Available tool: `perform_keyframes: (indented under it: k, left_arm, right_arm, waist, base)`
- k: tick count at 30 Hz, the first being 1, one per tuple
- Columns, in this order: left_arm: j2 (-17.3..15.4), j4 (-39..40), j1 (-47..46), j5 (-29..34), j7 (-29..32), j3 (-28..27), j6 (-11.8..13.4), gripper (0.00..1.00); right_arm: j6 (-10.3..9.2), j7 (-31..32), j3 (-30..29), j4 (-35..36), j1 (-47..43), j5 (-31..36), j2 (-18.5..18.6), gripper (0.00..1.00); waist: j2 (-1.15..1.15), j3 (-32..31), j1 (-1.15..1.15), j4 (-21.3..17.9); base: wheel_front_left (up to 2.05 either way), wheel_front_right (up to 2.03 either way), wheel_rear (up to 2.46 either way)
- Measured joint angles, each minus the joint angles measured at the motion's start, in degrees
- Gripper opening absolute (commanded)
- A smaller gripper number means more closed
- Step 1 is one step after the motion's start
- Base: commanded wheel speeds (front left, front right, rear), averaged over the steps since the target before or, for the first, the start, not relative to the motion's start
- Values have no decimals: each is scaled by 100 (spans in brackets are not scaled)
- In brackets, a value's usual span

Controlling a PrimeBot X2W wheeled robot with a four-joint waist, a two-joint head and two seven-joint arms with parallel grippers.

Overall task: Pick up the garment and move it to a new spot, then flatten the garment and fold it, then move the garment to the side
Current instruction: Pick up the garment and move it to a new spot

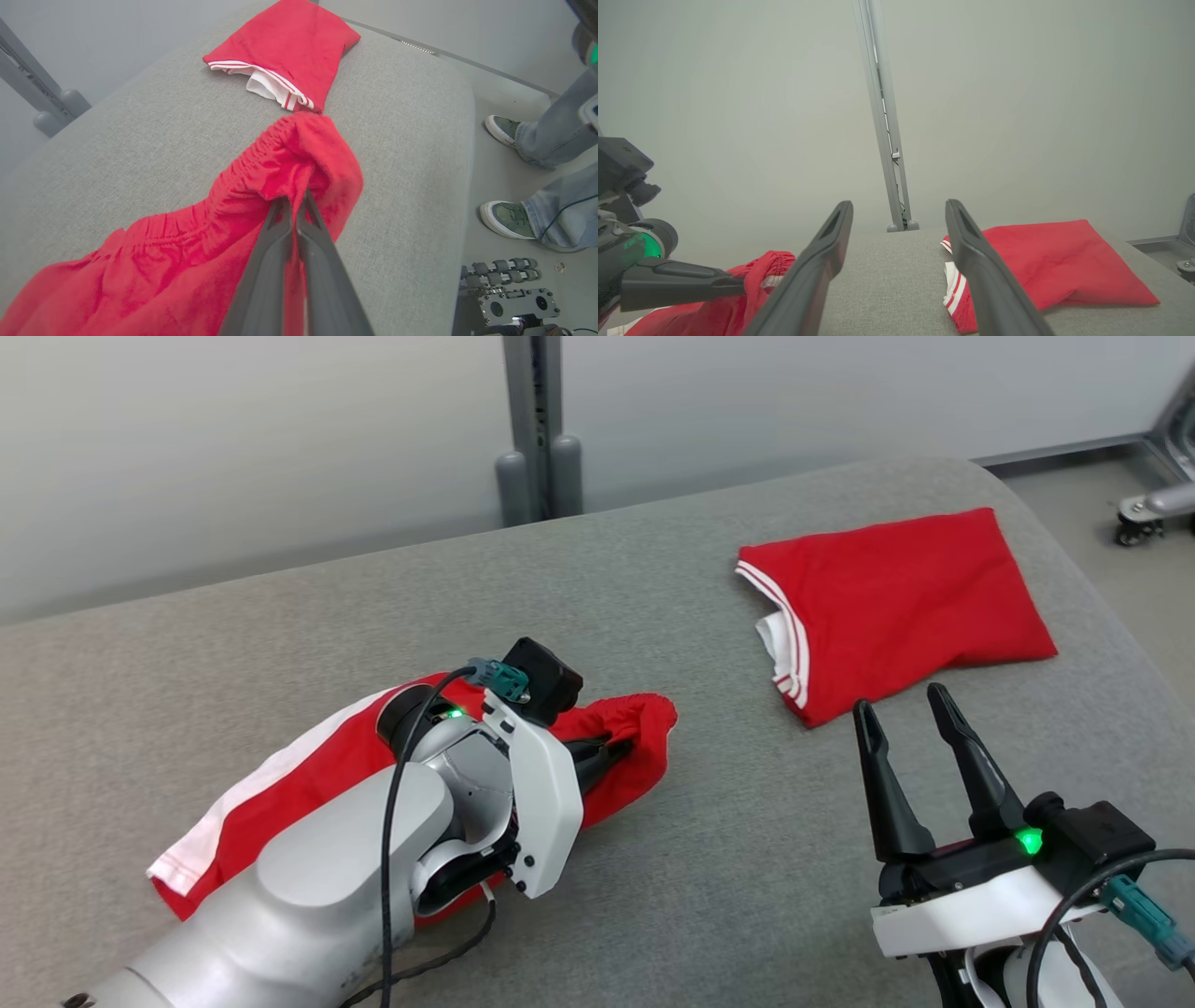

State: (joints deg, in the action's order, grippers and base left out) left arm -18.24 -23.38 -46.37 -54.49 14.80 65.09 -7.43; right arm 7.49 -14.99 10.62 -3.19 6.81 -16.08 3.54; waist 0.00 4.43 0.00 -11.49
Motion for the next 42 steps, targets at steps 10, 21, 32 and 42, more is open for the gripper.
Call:
perform_keyframes:
  k: [10,21,32,42]
  left_arm:
    - [485,-658,-241,-109,-341,281,0,0]
    - [754,-879,-457,-481,-633,605,0,100]
    - [735,-833,-603,-614,-1133,638,0,100]
    - [349,-816,-534,-650,-1900,320,155,100]
  right_arm:
    - [0,0,65,46,68,-10,-18,100]
    - [0,0,-48,55,90,-7,-55,100]
    - [0,1,-79,36,86,38,-67,100]
    - [0,1,-127,11,-13,43,-2,100]
  waist:
    - [0,212,0,-513]
    - [0,314,0,-495]
    - [0,204,0,-89]
    - [0,20,0,360]
  base:
    - [0,0,0]
    - [0,0,0]
    - [0,0,0]
    - [0,0,0]
